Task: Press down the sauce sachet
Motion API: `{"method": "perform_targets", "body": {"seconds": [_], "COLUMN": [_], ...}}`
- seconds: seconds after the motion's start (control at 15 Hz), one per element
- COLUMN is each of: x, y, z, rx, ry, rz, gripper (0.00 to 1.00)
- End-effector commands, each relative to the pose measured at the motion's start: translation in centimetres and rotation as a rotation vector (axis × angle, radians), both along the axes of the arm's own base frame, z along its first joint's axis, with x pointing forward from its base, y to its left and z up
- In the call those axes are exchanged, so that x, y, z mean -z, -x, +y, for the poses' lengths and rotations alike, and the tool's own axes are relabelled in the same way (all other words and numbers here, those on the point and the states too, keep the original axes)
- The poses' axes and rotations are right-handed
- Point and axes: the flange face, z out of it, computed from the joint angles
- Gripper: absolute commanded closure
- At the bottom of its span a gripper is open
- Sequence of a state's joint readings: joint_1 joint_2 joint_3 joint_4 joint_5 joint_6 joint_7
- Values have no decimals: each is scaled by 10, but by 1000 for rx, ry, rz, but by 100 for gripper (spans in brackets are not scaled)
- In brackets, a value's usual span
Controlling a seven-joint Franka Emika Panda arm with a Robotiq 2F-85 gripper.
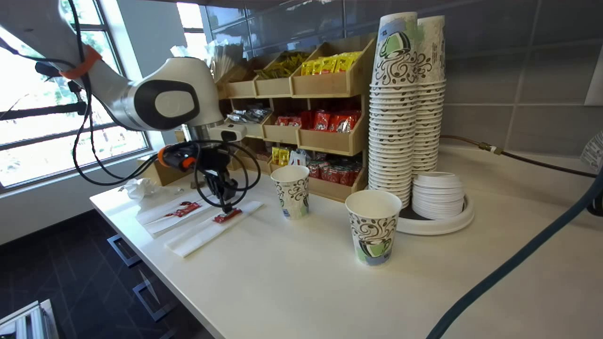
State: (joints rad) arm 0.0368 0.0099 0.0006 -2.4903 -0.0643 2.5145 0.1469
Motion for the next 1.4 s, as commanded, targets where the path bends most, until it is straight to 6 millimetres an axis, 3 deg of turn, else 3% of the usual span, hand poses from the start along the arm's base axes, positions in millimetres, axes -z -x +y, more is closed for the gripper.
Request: {"method": "perform_targets", "body": {"seconds": [0.0, 1.33], "x": [5, 17], "y": [-5, -5], "z": [-2, -5], "rx": [10, 18], "ry": [16, 19], "rz": [-18, 5], "gripper": [100, 100]}}
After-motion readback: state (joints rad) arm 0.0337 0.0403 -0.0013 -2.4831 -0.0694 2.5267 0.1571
